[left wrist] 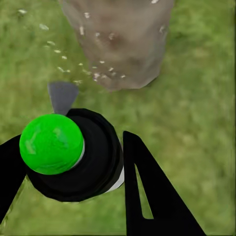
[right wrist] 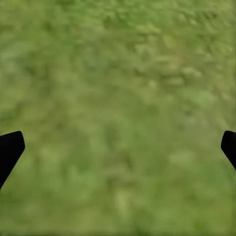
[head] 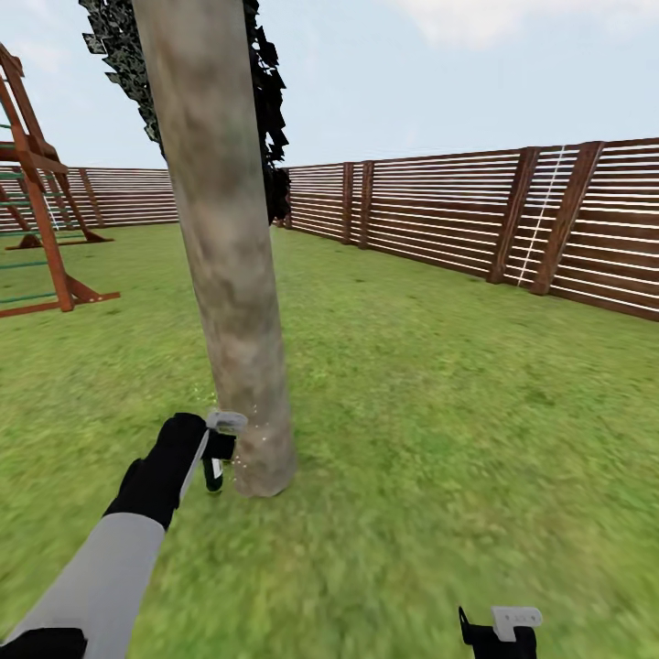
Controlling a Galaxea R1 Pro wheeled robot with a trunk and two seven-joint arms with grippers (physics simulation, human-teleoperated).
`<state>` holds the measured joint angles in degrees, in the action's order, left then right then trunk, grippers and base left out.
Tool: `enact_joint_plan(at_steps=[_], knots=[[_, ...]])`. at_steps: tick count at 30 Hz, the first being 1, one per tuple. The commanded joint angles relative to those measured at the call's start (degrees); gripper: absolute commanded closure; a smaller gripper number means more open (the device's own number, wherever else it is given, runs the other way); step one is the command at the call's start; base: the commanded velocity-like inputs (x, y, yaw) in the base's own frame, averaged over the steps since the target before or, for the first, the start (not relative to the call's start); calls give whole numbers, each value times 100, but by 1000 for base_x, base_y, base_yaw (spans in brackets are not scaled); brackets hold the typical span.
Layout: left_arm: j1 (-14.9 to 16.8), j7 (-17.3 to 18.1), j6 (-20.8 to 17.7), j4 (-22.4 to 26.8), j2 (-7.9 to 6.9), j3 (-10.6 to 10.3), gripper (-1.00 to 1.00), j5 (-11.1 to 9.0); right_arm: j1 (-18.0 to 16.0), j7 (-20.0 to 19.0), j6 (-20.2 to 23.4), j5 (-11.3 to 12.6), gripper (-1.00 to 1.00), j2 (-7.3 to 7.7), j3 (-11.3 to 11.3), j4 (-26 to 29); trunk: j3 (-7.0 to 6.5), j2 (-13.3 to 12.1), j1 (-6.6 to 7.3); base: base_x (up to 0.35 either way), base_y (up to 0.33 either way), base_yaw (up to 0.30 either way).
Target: In the garden, pick up the pesticide atomizer on the floor and spray pesticide onto both trees until each tree trunk is fully covered.
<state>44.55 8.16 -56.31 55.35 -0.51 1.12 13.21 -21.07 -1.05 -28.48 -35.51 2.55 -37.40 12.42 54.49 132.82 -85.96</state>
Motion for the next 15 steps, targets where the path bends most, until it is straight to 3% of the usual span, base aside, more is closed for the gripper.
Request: enact_joint_plan(at_steps=[1, 3, 5, 8, 12, 15], knots=[[0, 14, -53, 120, -22, 1, 100, 1, 0, 0, 0, 0, -100, 0, -1, 3, 1, -1, -1, 0, 0, 0], [24, 136, -88, 199, -143, 8, 100, 7, 0, 0, 0, 0, -100, 0, -1, 2, 1, -1, -1, 0, 0, 0], [59, 480, -98, 219, -387, 10, 100, -1, 2, 0, 0, 0, -100, 0, -2, 1, 1, -1, -1, 0, 0, 0], [11, 757, -100, 222, -402, -19, 100, 29, 0, 0, 0, 0, -100, 1, -3, 1, 1, -1, -1, 20, 0, 0], [8, 790, -100, 219, -387, -28, 100, 42, 0, 0, 0, 0, -100, 4, 2, 0, 1, -1, -1, 271, 0, 0], [2, 800, -100, 213, -484, -32, 100, 55, 0, -6, 0, 0, -100, 17, -3, 2, 1, -1, -1, 113, 0, 0]])
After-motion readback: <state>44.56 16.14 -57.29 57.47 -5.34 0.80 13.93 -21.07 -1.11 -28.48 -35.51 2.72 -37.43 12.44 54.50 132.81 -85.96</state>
